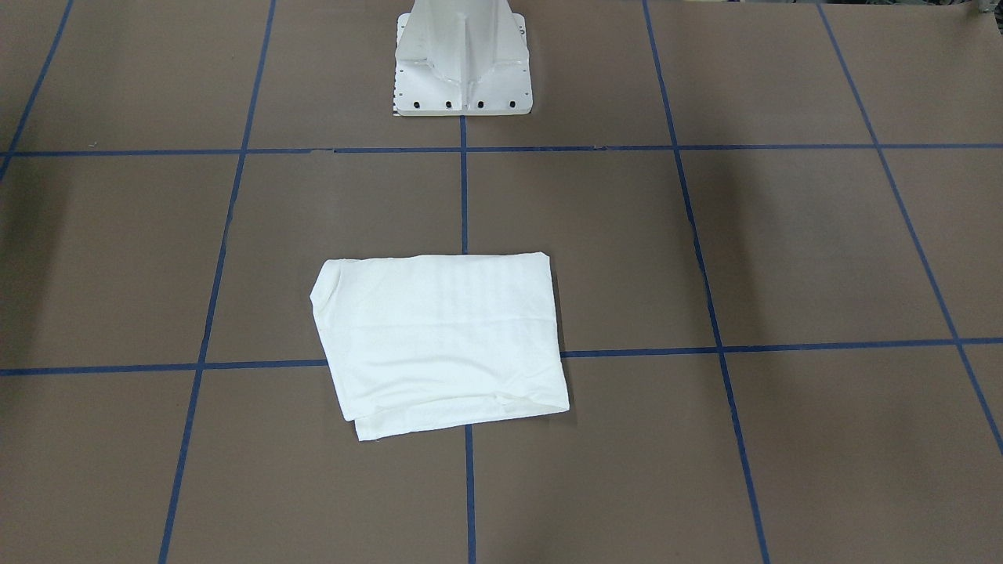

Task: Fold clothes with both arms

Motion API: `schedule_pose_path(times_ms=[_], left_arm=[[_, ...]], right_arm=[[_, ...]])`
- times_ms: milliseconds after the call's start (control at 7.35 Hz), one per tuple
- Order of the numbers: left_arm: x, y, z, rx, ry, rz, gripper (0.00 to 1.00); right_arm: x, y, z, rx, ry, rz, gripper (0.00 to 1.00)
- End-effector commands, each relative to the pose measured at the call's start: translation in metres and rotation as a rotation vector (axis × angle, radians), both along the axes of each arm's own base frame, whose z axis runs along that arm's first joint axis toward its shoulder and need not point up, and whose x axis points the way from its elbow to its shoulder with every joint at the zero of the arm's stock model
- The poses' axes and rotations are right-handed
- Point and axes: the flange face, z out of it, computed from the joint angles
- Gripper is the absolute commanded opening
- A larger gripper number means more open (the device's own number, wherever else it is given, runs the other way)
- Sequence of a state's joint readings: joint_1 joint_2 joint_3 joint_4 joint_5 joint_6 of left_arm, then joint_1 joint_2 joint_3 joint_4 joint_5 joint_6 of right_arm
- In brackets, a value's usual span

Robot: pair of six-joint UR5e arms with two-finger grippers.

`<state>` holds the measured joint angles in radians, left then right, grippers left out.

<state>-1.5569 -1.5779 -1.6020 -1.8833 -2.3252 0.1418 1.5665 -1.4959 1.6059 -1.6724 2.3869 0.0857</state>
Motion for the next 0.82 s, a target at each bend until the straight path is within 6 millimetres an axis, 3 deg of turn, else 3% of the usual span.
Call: schedule_pose_path(times_ms=[0,680], left_arm=[[0.000,0.008,-0.006,0.011,0.001,-0.001,0.99],[0.001,0.000,-0.017,0.039,0.001,-0.002,1.00]], right_arm=[[-0.001,-0.001,-0.003,0.001,0.000,0.004,1.00],[-0.001,-0.001,-0.020,0.032,-0.008,0.004,1.00]])
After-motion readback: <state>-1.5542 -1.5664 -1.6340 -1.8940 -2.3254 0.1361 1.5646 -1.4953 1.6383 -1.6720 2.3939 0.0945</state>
